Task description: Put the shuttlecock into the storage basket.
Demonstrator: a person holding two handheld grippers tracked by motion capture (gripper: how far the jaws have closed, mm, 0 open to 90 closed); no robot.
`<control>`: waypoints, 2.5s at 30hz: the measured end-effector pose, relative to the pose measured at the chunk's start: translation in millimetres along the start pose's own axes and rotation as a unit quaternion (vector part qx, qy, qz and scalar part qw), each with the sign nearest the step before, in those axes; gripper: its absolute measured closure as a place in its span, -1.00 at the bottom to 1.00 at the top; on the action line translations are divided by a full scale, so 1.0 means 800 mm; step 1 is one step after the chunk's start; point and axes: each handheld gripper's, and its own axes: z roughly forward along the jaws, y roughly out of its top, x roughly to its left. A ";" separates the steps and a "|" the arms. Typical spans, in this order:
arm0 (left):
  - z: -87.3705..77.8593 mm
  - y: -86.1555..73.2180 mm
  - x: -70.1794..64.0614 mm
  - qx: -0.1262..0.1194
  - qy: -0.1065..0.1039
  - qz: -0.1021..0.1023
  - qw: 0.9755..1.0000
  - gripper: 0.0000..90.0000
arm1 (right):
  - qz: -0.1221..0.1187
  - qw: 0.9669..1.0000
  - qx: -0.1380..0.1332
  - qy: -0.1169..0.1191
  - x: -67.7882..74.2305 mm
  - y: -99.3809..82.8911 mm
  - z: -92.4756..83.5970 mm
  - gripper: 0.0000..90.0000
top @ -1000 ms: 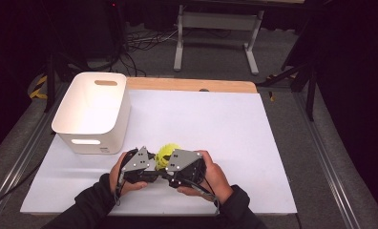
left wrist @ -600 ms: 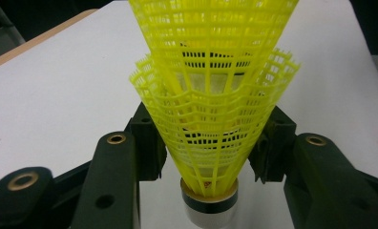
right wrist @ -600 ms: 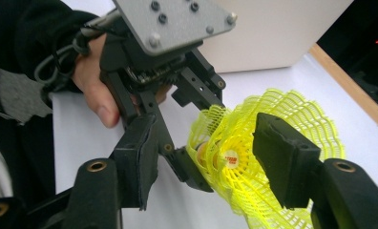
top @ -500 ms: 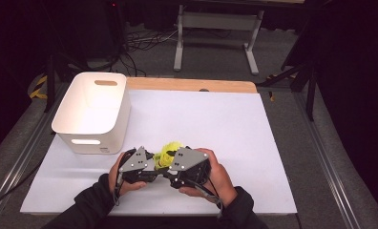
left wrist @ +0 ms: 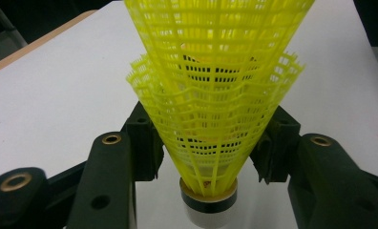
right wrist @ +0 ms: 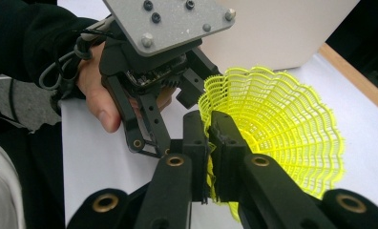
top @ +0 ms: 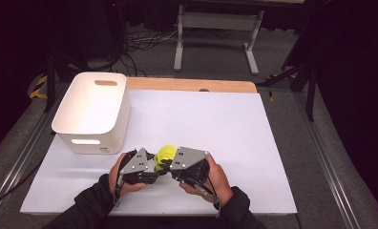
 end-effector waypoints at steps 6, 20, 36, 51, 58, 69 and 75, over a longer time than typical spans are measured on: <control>-0.001 -0.001 0.000 -0.007 0.008 -0.004 1.000 0.16 | -0.002 1.000 0.000 -0.003 0.001 0.000 0.002 0.67; -0.005 -0.001 0.001 -0.022 0.021 -0.008 1.000 0.20 | -0.020 0.999 0.005 -0.036 0.005 0.007 -0.011 -0.03; -0.008 -0.002 0.004 -0.028 0.023 -0.009 0.999 0.24 | -0.012 0.998 -0.007 -0.061 0.002 0.009 -0.028 -0.40; -0.012 -0.003 0.004 -0.033 0.023 -0.014 0.999 0.24 | -0.006 0.995 -0.027 -0.097 -0.003 0.003 -0.047 -0.61; -0.018 -0.003 0.007 -0.032 0.030 -0.006 0.999 0.24 | -0.004 0.992 -0.030 -0.126 -0.010 -0.008 -0.054 -0.62; -0.024 -0.004 0.010 -0.036 0.031 -0.015 0.999 0.24 | -0.005 0.987 -0.043 -0.155 -0.016 -0.033 -0.060 -0.62; -0.031 -0.004 0.011 -0.038 0.037 -0.015 0.998 0.24 | 0.005 0.984 -0.046 -0.174 -0.021 -0.059 -0.064 -0.62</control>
